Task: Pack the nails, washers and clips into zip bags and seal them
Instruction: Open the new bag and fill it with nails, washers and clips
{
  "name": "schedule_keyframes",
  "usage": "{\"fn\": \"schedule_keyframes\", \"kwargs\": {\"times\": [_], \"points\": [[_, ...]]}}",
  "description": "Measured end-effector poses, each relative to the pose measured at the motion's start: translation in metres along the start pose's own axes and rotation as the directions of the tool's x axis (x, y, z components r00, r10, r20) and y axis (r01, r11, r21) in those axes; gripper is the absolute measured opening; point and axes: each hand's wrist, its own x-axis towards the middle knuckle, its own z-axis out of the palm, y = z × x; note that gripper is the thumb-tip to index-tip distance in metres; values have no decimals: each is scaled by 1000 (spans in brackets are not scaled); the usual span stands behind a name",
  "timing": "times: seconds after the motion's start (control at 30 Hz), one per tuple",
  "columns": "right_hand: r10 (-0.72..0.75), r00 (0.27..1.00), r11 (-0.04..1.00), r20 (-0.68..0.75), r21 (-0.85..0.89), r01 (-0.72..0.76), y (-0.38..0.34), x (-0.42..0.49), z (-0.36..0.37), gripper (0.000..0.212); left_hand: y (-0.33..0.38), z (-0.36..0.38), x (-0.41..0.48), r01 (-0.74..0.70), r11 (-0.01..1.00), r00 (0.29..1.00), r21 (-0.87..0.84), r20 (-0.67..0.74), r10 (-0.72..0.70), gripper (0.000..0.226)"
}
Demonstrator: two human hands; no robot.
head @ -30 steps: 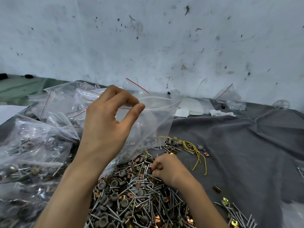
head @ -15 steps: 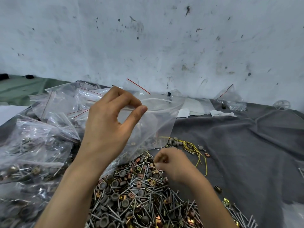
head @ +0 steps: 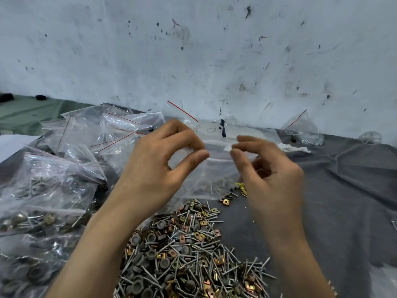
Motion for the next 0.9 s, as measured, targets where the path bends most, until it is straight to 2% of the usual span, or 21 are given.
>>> {"fn": "schedule_keyframes", "kwargs": {"times": [0.1, 0.13, 0.17, 0.2, 0.27, 0.3, 0.4, 0.47, 0.53, 0.7, 0.8, 0.9], "points": [[-12, 995, 1000, -96, -23, 10, 6, 1, -1, 6, -6, -4, 1, 32, 999, 991, 36, -128, -28, 11], [30, 997, 999, -68, -37, -33, 11, 1, 0, 9, -8, -5, 1, 47, 998, 985, 41, -166, -39, 9], [102, 994, 992, 24, -72, -100, 18, 1, 3, 12, -10, -6, 1, 60, 997, 979, 45, -197, -50, 6], [195, 965, 972, 174, -165, -167, 25, -1, 9, 13, -11, -7, 1, 70, 996, 974, 48, -220, -58, 6], [385, 800, 892, 460, -409, -194, 41, -10, 25, 14, -12, -6, 1, 82, 995, 968, 48, -242, -68, 6], [456, 715, 854, 530, -487, -183, 50, -18, 34, 16, -12, -6, 1, 84, 995, 968, 45, -242, -70, 6], [581, 559, 777, 591, -608, -164, 70, -38, 54, 20, -11, -5, 0, 78, 997, 972, 25, -226, -70, 7], [626, 506, 756, 593, -621, -206, 77, -43, 59, 15, -10, -5, 1, 73, 997, 974, 17, -217, -67, 7], [635, 494, 753, 593, -617, -228, 80, -44, 60, 11, -10, -5, 1, 71, 997, 974, 17, -216, -66, 7], [594, 487, 778, 641, -610, -146, 81, -44, 61, 8, -9, -4, 1, 81, 997, 976, 3, -201, -79, 7], [574, 474, 795, 667, -592, -129, 84, -44, 60, 14, -9, -4, 1, 83, 997, 976, 9, -201, -79, 7], [536, 532, 832, 656, -517, -201, 78, -38, 53, 19, -8, -5, 1, 94, 996, 977, 0, -191, -92, 7]]}}
